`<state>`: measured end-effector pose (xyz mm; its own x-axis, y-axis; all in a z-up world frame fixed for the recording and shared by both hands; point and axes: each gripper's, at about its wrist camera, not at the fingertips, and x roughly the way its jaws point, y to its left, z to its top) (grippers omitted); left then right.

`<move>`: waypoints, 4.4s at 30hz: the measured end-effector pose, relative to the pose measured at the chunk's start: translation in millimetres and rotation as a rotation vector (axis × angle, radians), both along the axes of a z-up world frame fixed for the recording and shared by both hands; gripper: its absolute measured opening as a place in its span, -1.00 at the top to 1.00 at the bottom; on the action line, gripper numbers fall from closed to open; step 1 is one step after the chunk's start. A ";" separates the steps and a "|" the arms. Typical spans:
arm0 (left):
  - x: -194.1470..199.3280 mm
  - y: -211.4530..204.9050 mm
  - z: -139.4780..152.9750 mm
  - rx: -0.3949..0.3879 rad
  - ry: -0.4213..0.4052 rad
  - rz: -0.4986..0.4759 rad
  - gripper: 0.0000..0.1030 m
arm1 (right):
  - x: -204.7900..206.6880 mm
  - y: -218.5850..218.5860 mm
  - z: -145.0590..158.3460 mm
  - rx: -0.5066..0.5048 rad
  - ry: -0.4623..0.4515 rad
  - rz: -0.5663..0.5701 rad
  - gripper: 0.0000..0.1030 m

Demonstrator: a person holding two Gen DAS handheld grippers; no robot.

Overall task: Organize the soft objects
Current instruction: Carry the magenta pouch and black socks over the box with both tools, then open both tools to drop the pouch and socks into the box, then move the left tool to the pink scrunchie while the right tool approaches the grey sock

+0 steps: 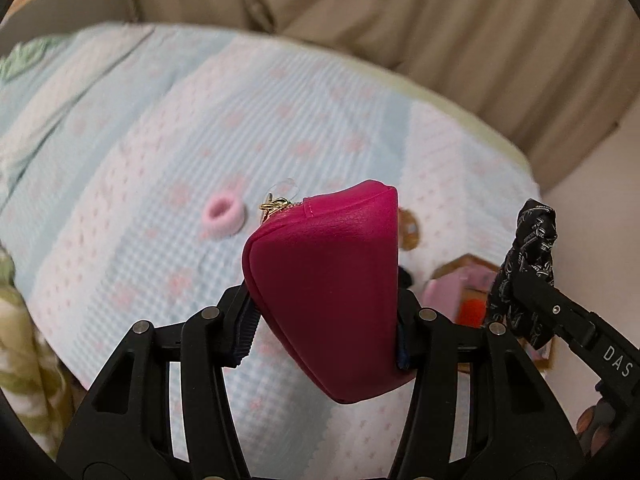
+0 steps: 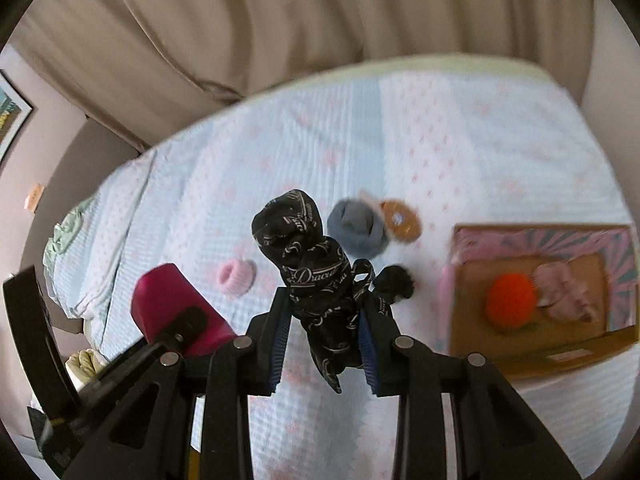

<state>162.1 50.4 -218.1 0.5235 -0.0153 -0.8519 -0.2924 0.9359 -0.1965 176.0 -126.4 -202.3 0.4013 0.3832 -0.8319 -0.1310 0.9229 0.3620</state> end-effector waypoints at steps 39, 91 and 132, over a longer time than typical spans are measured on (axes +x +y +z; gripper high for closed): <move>77.5 -351.0 -76.8 0.044 0.224 -0.621 0.06 | -3.8 -318.8 -33.1 -0.106 0.197 -0.354 0.43; 13.6 -237.1 82.7 0.128 -0.140 -0.534 -0.99 | -43.5 -248.1 111.8 -0.257 -0.188 -0.248 -1.00; 64.9 146.9 -232.6 0.062 -0.007 -0.054 -0.96 | 72.7 72.6 -149.9 -0.177 -0.081 -0.290 -1.00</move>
